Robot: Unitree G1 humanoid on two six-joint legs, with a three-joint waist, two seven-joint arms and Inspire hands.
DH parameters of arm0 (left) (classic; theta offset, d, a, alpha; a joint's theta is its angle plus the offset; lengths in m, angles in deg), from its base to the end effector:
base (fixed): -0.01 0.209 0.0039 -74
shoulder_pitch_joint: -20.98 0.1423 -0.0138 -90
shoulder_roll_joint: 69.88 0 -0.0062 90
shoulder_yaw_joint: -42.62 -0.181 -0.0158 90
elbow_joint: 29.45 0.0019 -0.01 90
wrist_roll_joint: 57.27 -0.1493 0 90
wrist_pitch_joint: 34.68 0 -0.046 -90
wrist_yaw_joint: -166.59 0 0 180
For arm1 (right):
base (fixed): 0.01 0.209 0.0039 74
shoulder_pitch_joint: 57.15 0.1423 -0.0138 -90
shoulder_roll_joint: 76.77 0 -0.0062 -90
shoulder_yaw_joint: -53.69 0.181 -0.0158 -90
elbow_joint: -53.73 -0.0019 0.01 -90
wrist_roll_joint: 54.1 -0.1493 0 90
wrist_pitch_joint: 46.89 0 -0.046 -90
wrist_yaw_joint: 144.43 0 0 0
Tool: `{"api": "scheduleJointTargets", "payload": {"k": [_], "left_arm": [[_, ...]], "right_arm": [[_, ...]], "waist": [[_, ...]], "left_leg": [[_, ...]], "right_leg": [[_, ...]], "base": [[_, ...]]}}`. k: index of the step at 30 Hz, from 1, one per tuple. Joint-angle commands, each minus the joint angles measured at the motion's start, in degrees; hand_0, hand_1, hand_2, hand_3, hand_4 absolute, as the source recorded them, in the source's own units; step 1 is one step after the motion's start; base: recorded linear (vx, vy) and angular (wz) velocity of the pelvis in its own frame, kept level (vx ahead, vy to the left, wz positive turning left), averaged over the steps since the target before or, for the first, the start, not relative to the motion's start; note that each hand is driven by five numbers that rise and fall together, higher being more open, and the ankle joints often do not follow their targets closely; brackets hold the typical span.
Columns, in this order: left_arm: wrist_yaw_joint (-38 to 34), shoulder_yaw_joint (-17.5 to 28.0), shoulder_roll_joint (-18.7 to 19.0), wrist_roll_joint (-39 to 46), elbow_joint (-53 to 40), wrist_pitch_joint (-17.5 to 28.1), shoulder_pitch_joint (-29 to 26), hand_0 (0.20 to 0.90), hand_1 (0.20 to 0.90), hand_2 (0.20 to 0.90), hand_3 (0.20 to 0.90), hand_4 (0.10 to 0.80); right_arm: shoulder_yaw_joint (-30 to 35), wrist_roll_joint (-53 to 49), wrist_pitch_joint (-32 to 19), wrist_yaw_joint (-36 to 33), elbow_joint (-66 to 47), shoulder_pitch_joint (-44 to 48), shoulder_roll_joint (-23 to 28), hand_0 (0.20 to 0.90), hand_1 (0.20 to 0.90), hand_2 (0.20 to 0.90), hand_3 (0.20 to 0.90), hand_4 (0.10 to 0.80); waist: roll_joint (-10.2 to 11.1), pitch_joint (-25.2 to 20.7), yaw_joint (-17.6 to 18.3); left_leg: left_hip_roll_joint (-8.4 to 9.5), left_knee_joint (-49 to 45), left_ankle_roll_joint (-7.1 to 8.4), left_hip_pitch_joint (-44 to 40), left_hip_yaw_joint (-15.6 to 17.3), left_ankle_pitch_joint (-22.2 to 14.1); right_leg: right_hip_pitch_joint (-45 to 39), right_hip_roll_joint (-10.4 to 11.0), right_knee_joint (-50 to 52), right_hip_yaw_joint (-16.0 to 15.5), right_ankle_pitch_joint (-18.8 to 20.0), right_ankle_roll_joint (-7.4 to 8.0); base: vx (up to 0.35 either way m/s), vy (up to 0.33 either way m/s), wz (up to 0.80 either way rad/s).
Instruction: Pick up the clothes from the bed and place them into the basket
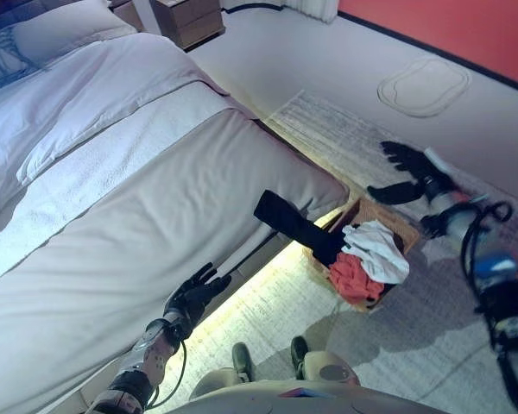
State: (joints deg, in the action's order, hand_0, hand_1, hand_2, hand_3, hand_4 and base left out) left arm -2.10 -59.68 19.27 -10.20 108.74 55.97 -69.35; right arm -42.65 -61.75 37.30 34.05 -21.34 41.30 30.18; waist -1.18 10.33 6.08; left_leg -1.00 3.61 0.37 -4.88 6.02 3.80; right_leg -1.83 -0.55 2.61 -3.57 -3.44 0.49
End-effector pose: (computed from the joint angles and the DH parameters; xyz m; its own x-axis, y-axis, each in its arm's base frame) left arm 0.1420 0.2070 -0.0912 0.7256 -0.1125 -0.6788 -0.2476 0.8778 -0.4101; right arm 0.2395 -0.2488 0.0602 0.9994 0.0103 -0.0334 -0.0239 0.8978 -0.4399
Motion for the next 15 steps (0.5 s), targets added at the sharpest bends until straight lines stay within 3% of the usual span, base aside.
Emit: {"api": "scheduleJointTargets", "payload": {"k": [1,4,6,15], "left_arm": [[-0.51,1.89,-3.42,-1.76,1.56,3.65,-0.54,0.900,0.900,0.900,0.900,0.800],[-2.08,2.03,-5.31,-1.04,2.38,5.64,-0.28,0.900,0.900,0.900,0.900,0.800],[-3.41,2.22,-5.96,-0.48,3.21,6.45,-0.54,0.900,0.900,0.900,0.900,0.800],[-2.46,0.61,-4.45,-6.95,5.25,12.14,-0.55,0.900,0.900,0.900,0.900,0.800]], "right_arm": [[-1.04,-0.36,-10.07,-6.57,-1.79,-3.80,-5.12,0.900,0.900,0.900,0.900,0.800],[-5.19,1.04,-11.71,-6.14,1.61,-4.98,-10.28,0.900,0.900,0.900,0.900,0.800],[-7.68,-0.13,-9.70,-2.89,3.46,-5.26,-11.99,0.900,0.900,0.900,0.900,0.800],[-15.10,2.77,-9.48,-1.86,4.37,-3.43,-9.79,0.900,0.900,0.900,0.900,0.800]], "waist": [[0.86,-5.07,-0.53],[1.06,-5.39,-0.89],[1.16,-5.47,-1.51],[2.43,-6.01,-5.54]], "left_leg": [[2.08,1.39,0.06,-0.11,-2.46,-2.65],[1.96,1.39,0.05,-0.01,-2.51,-2.73],[1.98,1.39,-0.09,0.19,-2.94,-2.57],[2.55,1.39,-0.30,0.60,-6.25,-1.83]], "right_leg": [[-0.34,-0.16,-4.29,1.03,5.30,1.14],[-0.81,0.09,-5.54,0.75,5.81,1.19],[-0.96,0.23,-5.23,0.26,5.50,1.13],[-2.65,0.88,-5.86,-3.83,5.26,1.11]], "base": [[0.027,0.015,0.23],[0.016,0.009,0.11],[0.021,0.000,0.14],[0.032,-0.032,0.22]]}}
